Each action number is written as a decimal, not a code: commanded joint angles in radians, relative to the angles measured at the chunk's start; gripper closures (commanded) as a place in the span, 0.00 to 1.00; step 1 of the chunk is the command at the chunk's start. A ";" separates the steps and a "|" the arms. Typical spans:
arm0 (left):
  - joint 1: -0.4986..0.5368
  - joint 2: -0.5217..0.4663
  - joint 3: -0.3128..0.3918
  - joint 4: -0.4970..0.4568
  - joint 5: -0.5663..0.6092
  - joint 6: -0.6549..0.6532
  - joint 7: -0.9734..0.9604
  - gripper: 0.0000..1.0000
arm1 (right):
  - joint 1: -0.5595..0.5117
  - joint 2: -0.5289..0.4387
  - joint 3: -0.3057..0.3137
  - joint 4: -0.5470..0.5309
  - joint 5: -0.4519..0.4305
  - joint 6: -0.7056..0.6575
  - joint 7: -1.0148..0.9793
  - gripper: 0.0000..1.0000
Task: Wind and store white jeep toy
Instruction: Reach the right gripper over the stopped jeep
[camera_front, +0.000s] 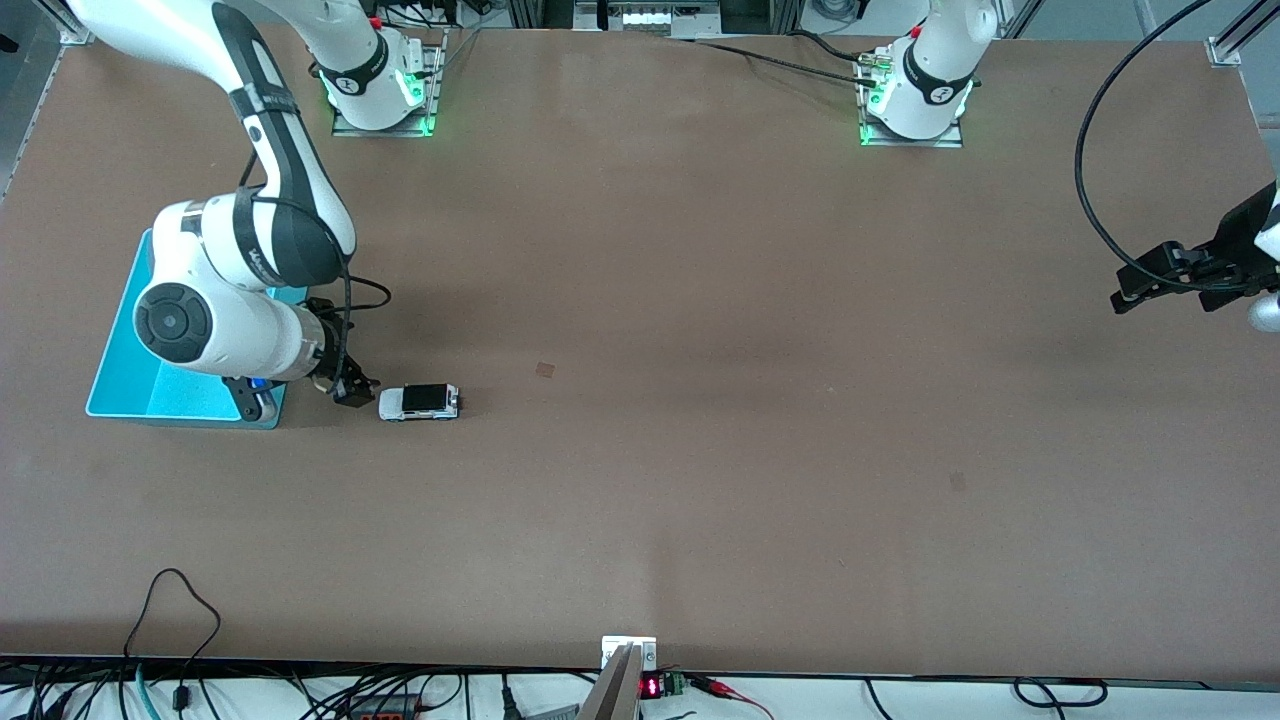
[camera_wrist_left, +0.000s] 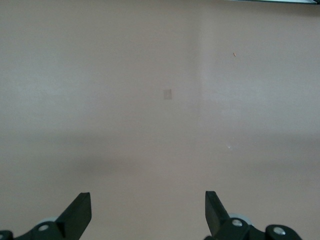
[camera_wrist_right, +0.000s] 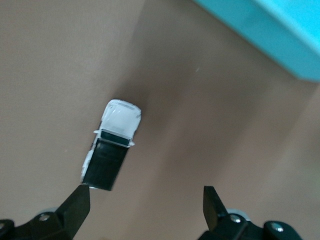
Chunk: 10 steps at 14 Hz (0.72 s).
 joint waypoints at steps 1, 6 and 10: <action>0.003 0.009 0.007 0.028 -0.018 -0.015 -0.008 0.00 | 0.016 0.039 -0.028 0.008 0.102 0.054 0.045 0.00; 0.003 0.009 0.007 0.025 -0.020 -0.036 -0.007 0.00 | 0.068 0.105 -0.065 0.009 0.102 0.117 0.059 0.00; 0.003 0.015 0.007 0.019 -0.020 -0.040 0.009 0.00 | 0.066 0.145 -0.067 0.015 0.105 0.139 0.058 0.00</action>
